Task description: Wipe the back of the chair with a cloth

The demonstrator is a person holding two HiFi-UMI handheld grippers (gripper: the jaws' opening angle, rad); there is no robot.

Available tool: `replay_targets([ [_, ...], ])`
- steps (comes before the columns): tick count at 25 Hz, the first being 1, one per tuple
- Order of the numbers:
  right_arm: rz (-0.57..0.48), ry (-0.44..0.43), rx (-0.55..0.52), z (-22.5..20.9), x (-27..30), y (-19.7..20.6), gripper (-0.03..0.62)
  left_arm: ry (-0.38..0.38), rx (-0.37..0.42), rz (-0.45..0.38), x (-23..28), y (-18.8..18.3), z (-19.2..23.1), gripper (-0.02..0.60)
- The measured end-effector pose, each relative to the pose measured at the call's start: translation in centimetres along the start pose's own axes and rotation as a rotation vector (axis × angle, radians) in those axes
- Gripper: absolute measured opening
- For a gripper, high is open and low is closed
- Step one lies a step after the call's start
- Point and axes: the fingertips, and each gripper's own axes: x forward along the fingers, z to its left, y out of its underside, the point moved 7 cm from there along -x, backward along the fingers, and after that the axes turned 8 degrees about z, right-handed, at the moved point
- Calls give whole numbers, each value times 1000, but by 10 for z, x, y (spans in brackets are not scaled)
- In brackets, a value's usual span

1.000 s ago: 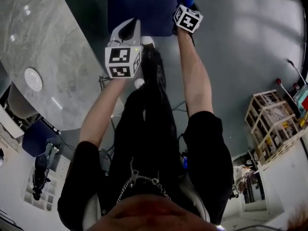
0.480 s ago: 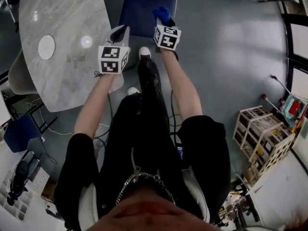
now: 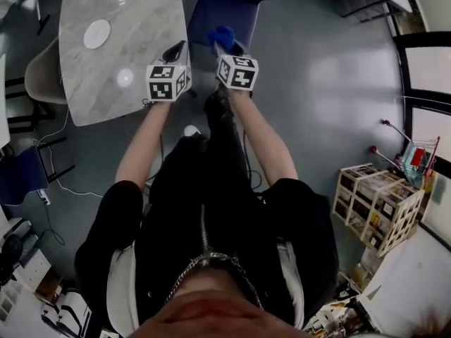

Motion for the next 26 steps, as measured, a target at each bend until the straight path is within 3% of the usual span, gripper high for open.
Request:
replay_targets([
  [8, 24, -102, -57, 45, -66, 23, 133, 5, -72, -34, -59, 13, -22, 11],
  [16, 17, -178, -115, 71, -93, 21, 133, -59, -99, -62, -88, 25, -18, 11],
  [26, -2, -244, -144, 101, -103, 23, 133, -76, -104, -58, -110, 45, -12, 11],
])
